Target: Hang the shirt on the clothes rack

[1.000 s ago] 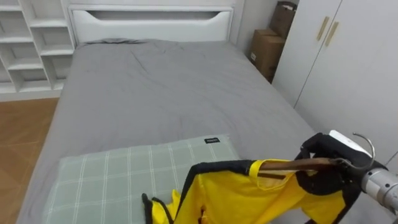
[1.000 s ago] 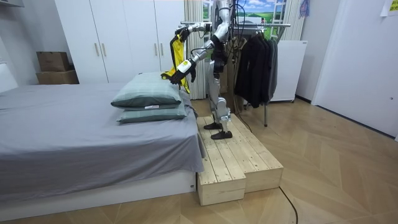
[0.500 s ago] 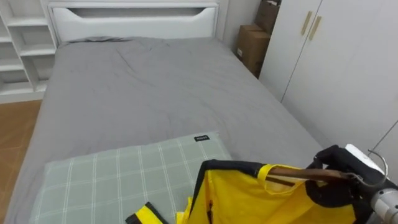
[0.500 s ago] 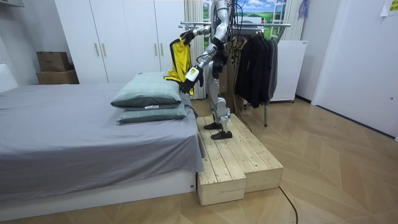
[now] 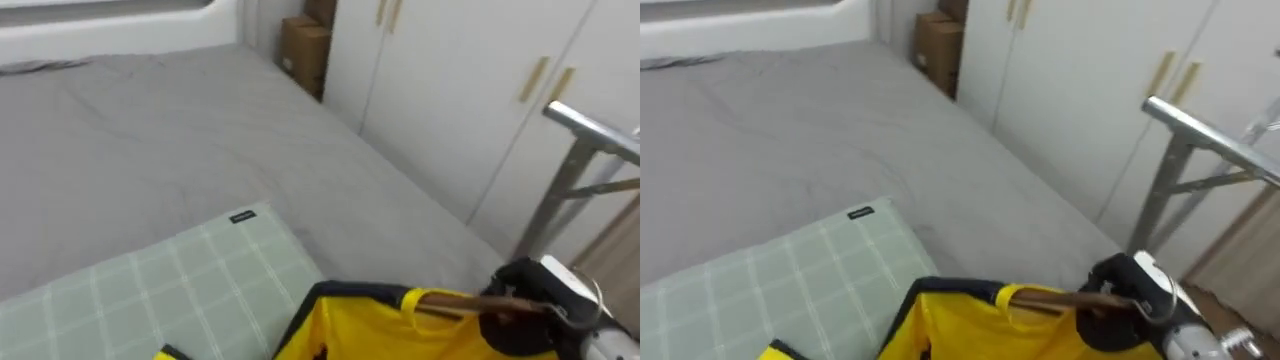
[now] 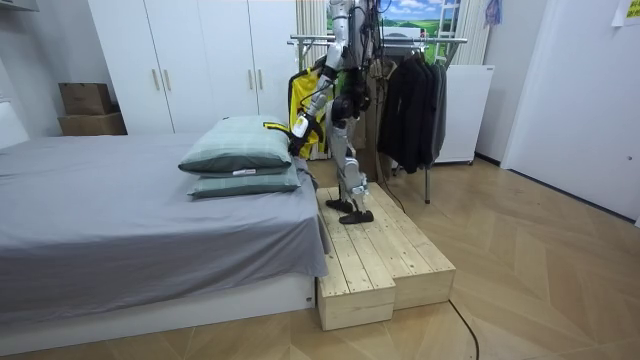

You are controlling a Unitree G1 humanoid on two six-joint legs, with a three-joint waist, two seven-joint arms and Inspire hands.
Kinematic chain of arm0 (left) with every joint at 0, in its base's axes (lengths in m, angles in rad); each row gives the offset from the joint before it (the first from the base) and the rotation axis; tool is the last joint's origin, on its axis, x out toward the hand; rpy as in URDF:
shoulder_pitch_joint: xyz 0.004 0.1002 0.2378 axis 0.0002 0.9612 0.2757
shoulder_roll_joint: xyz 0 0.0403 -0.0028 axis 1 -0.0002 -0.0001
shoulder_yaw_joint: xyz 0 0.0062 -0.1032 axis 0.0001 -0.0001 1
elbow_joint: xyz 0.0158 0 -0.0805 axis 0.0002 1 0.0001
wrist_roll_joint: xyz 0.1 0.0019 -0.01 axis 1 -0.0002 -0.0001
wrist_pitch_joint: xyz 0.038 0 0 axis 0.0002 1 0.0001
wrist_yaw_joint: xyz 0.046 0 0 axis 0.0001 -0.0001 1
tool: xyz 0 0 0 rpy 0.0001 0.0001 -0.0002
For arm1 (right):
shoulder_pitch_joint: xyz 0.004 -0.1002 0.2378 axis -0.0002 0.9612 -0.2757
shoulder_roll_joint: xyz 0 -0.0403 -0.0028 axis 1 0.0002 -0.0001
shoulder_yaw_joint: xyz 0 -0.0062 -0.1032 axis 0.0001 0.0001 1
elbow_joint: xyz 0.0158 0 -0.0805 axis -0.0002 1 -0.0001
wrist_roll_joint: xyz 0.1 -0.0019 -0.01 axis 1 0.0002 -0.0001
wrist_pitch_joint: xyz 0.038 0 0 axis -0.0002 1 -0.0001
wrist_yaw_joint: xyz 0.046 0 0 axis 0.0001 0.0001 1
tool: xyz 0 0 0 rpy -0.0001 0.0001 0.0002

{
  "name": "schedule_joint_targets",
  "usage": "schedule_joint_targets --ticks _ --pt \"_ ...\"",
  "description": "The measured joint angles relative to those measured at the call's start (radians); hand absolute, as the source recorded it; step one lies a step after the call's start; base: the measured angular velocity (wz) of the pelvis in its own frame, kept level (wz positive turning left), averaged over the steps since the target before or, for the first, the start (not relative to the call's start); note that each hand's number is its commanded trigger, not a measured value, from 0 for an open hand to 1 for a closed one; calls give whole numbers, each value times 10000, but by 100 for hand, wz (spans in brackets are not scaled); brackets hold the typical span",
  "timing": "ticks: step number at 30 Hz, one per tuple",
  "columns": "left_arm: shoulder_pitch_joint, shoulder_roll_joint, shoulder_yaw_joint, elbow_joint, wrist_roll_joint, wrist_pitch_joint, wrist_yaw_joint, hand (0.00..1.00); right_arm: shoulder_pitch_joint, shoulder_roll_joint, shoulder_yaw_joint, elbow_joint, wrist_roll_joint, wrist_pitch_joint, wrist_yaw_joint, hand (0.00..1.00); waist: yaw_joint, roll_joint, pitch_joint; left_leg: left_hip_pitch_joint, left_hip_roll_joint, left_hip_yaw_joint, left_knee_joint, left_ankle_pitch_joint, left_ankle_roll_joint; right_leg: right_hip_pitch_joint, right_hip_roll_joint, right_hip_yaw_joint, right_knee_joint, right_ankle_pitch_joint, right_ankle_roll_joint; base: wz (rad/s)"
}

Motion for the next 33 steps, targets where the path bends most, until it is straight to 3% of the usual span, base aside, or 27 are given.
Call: schedule_joint_targets --ticks 1,2,3,4,5,7,8,9,10,12,14,15,16,17,18,19,21,22,23,24,26,30,33 --pt "5 -3 -27 -3 3 13 -49 0 3 1 2 25 -52 65 -2 100 -80 -6 -1 71 -17 133 1 -52 -42 7 -378 -84 395 -235 91 -81" --pt "-11 9 -48 -6 0 35 -139 0 2 43 15 48 -249 79 -27 100 -101 -60 -25 197 -40 402 21 -123 -136 86 -965 29 708 -489 422 -81" --pt "-46 52 -50 -5 0 93 -217 0 -5 130 96 47 -412 78 -88 100 -122 -164 -52 270 -36 532 191 -206 -277 163 -1095 418 422 -485 720 -77" --pt "-99 52 -44 7 2 148 -251 0 -4 165 146 50 -422 78 -119 100 -178 -177 -20 281 64 543 362 -237 -324 116 -963 481 311 -440 632 -62" --pt "-166 45 -43 8 42 169 -350 0 -6 225 258 22 -428 78 -121 100 -337 -239 -12 228 205 352 607 -235 -328 114 -733 686 154 -336 481 -76" --pt "-140 24 -52 23 126 200 -563 0 -50 328 462 -145 -497 50 -99 100 -311 -246 12 213 412 -126 963 -241 -342 168 -412 971 -93 -160 289 -97" --pt "-103 32 -72 31 129 234 -654 0 -43 381 557 -327 -497 42 -54 100 -360 -245 9 214 545 -404 1273 -238 -349 312 -279 888 -217 -96 193 -100" --pt "-99 31 -95 31 158 301 -662 0 -21 382 599 -565 -407 22 -35 100 -358 -238 13 197 701 -410 1729 -252 -373 389 -228 640 -285 -110 124 -96" --pt "-100 32 -111 30 189 344 -655 0 -20 382 599 -630 -321 -3 -35 100 -361 -208 22 177 837 -418 2039 -259 -386 472 -144 681 -361 -103 76 -82" --pt "-98 65 -221 2 208 472 -610 0 -20 386 622 -824 -283 -1 -51 100 -615 -188 25 -153 1402 -821 3642 -237 -425 694 48 724 -330 -217 -160 -59" --pt "-226 60 -339 -16 206 659 -606 0 -20 386 682 -826 -294 58 -161 100 -674 -191 13 -475 1673 -1347 4812 53 -660 798 200 1031 -311 -349 -252 -57" --pt "-274 73 -362 -76 146 696 -565 0 -22 385 737 -827 -278 90 -199 100 -641 -216 -18 -762 1755 -1699 5547 459 -632 815 302 1375 -329 -361 -263 -73" --pt "-271 88 -365 -60 83 709 -555 0 -23 384 773 -828 -277 105 -212 100 -590 -239 -34 -932 1747 -1952 5860 691 -597 825 329 1594 -344 -362 -267 -86" --pt "-360 81 -424 -50 27 783 -555 0 -29 389 838 -830 -254 149 -244 100 -527 -218 -76 -1220 1613 -2641 5949 604 -541 859 398 2004 -400 -365 -267 -74" --pt "-402 64 -484 -58 -109 791 -532 0 -31 389 856 -827 -162 224 -267 100 -559 -222 -78 -1533 1405 -3335 5581 251 -484 876 490 2423 -456 -374 -251 -74" --pt "-430 54 -484 -69 -107 802 -526 0 -31 389 864 -827 -120 310 -268 100 -516 -242 -67 -1680 1226 -3730 5300 88 -477 889 498 2633 -490 -355 -225 -95" --pt "-300 -88 -630 -91 -94 1059 -537 0 -208 370 1115 -854 0 454 -267 100 -133 -319 -41 -2181 442 -5371 3604 -25 -517 863 578 3828 -524 -253 -143 -142" --pt "-251 -150 -643 -87 -80 1116 -546 0 -252 358 1170 -872 8 456 -266 100 -20 -297 -51 -2256 320 -5797 3012 6 -564 802 627 4134 -510 -170 -46 -160" --pt "-232 -272 -642 -85 -93 1149 -548 0 -315 360 1195 -943 40 455 -267 100 165 -172 -32 -2340 251 -6525 1861 203 -704 706 790 4639 -512 -62 27 -157" --pt "-221 -384 -639 -59 -117 1187 -554 0 -387 341 1275 -941 59 457 -265 100 209 -25 -69 -2378 109 -6776 1703 826 -807 527 924 5018 -392 -5 131 -144" --pt "-366 -361 -597 -32 -182 1192 -557 0 -433 379 1426 -965 50 456 -266 100 56 -150 -142 -2326 -27 -6505 1452 914 -645 257 953 5355 -198 -36 257 -74" --pt "-626 -430 -919 -71 -520 926 -516 0 -425 378 1435 -1030 -5 476 -251 100 -527 -100 -86 -2082 -135 -6052 1147 904 -506 419 930 5732 -683 111 484 -28" --pt "-892 -425 -938 24 -672 768 -344 0 -426 399 1434 -1185 2 498 -177 100 -618 -89 -65 -1851 -250 -5835 732 948 -417 391 936 6062 -736 133 520 -31"
